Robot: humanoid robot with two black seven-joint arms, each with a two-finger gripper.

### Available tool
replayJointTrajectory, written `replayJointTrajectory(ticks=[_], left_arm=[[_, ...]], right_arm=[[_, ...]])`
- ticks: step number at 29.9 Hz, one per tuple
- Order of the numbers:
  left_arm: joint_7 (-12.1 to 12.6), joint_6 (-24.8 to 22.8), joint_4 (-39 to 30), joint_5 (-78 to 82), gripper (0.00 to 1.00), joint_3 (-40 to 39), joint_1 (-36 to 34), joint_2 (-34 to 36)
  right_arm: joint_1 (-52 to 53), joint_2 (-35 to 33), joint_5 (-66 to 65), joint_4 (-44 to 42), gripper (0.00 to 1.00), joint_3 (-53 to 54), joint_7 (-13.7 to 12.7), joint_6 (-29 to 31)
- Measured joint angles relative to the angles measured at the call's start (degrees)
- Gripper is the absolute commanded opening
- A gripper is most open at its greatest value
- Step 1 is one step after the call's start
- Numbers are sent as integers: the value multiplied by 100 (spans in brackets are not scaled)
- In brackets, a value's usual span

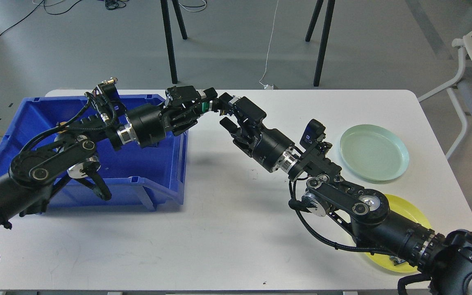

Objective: Pass button and place on color plate

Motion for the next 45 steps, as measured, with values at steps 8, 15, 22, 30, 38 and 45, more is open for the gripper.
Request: replayJointTrajectory(ticks=[8, 15, 22, 30, 38, 45], left_arm=[[3, 0, 9, 2, 15, 1, 4, -2], [3, 0, 9, -4, 24, 1, 4, -2], [3, -1, 11, -87, 83, -1, 4, -44], [-11, -1, 190, -285, 84, -53, 9, -135], [0, 0, 200, -304, 84, -44, 10, -156], [1, 0, 208, -308, 84, -44, 10, -160]], right_arm=[[-25, 4, 24, 18, 1, 4, 8, -201], [-31, 4, 46, 25, 0, 7, 8, -227], [-62, -7, 57, 51, 0, 9, -8, -306], [-104, -2, 50, 187, 0, 45, -10, -369], [-1193, -1227, 206, 1225, 0, 1446, 3, -489], [-2604, -2574, 321, 1264, 0, 2290, 2, -485]])
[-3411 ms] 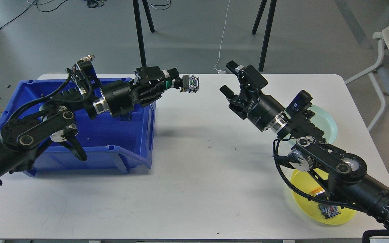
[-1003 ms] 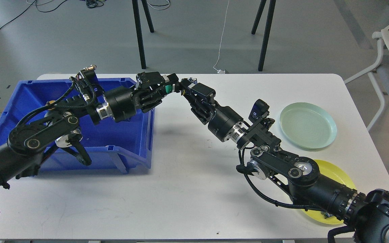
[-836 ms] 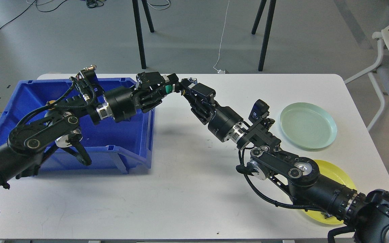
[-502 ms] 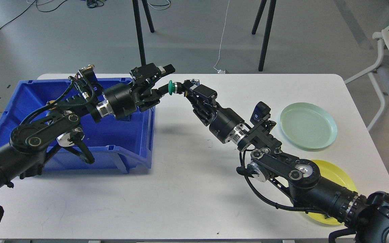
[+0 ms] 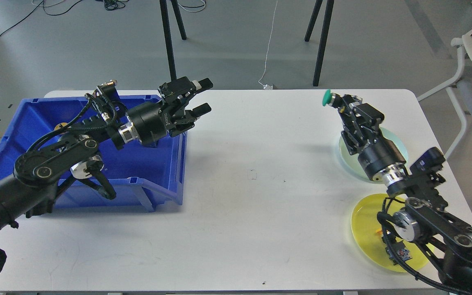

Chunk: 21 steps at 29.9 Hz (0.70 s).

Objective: Pass button and place on color plate

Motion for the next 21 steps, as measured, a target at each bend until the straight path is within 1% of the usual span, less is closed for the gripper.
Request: replayJointTrajectory(ticks=[3, 6, 7, 9, 11, 13, 15, 17, 19, 21], left_arm=[[0, 0, 0, 0, 84, 0, 0, 0], [0, 0, 0, -2, 84, -5, 1, 0], [0, 0, 0, -6, 84, -7, 5, 0], [0, 0, -1, -44, 84, -7, 17, 0], [0, 0, -1, -101, 84, -6, 41, 0], [0, 0, -1, -130, 84, -4, 51, 0], [0, 0, -2, -145, 84, -1, 60, 0], [0, 0, -4, -147, 84, 0, 72, 0], [0, 0, -6, -148, 84, 0, 76, 0], [0, 0, -6, -149, 84, 0, 77, 0]], right_arm=[[-260, -166, 39, -329, 2, 16, -1, 1], [-326, -166, 57, -672, 11, 16, -2, 1], [-335, -153, 66, -744, 15, 13, -2, 1], [-348, -135, 100, -808, 27, 6, -2, 3], [-353, -126, 143, -828, 32, 4, -2, 3], [-346, -124, 186, -840, 38, 4, -2, 3], [-324, -123, 209, -853, 49, 5, -2, 3], [-315, -124, 220, -855, 52, 8, -2, 8], [-312, -124, 250, -859, 63, 9, -2, 27], [-299, -123, 290, -860, 71, 10, -2, 53]])
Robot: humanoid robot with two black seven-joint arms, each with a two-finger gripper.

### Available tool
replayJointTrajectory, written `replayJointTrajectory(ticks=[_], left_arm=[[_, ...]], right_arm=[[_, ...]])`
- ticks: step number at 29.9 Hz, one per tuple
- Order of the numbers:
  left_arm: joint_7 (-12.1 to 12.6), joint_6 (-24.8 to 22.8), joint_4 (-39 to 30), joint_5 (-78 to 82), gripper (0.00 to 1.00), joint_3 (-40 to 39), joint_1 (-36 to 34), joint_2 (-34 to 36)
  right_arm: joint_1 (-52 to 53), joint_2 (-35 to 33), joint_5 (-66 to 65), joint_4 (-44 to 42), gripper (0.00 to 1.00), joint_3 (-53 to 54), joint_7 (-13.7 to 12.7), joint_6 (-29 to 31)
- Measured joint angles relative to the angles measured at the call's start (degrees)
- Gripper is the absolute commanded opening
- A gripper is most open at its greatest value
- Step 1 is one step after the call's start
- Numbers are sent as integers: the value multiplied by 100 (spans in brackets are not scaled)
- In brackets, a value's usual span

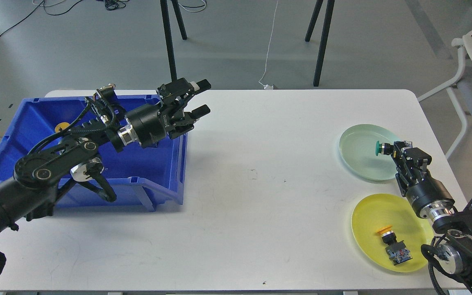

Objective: Pass button and place on color plate

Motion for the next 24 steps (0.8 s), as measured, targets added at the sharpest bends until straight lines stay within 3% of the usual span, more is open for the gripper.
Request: replayJointTrajectory(ticks=[3, 6, 10, 13, 19, 24], left_arm=[[0, 0, 1, 0, 84, 0, 1, 0], [0, 0, 1, -5, 84, 0, 1, 0], [0, 0, 0, -167, 84, -20, 48, 0], [0, 0, -37, -714, 84, -230, 228, 20], [0, 3, -110, -1373, 84, -1476, 902, 47], [0, 0, -469, -1414, 84, -2254, 1162, 20]], right_arm=[[6, 0, 32, 0, 81, 1, 0, 9], [10, 0, 43, 32, 97, 3, 0, 15], [-24, -23, 101, 351, 98, 42, 0, 47], [-50, -74, 412, 1272, 98, 244, 0, 89], [-56, 144, 1351, 3016, 99, 870, 0, 155], [232, 512, 1422, 3287, 99, 918, 0, 154]])
